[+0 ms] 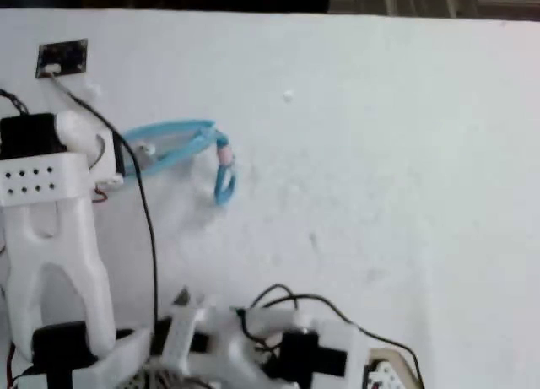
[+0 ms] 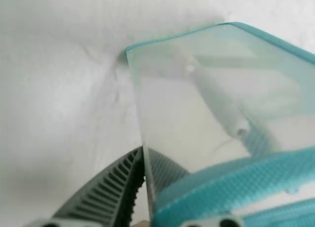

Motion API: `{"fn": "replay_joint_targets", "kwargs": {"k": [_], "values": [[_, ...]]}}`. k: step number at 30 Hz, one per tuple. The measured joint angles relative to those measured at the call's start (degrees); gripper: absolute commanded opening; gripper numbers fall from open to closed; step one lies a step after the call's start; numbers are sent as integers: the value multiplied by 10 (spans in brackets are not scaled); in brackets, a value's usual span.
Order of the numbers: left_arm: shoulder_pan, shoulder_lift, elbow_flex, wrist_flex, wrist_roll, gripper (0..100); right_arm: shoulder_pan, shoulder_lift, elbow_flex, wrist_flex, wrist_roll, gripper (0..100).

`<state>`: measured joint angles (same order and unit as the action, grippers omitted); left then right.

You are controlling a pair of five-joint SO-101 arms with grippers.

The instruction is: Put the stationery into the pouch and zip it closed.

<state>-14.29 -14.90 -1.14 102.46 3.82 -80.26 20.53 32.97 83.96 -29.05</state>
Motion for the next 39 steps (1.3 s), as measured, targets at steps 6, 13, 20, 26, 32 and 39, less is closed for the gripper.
{"fn": "replay_joint_targets", "kwargs": {"k": [6, 13, 20, 26, 32, 39], "values": [[0, 0, 0, 0, 0, 23, 61, -32, -7, 0, 4, 16], [0, 0, 0, 0, 0, 23, 135, -215, 25, -18, 33, 16], [0, 0, 0, 0, 0, 23, 156, -476, 30, 40, 92, 20], [0, 0, 0, 0, 0, 23, 153, -623, 49, -12, 60, 74], [0, 0, 0, 0, 0, 23, 153, -607, 105, -171, -9, 314], [0, 0, 0, 0, 0, 23, 149, -425, 49, -198, -129, 239]]}}
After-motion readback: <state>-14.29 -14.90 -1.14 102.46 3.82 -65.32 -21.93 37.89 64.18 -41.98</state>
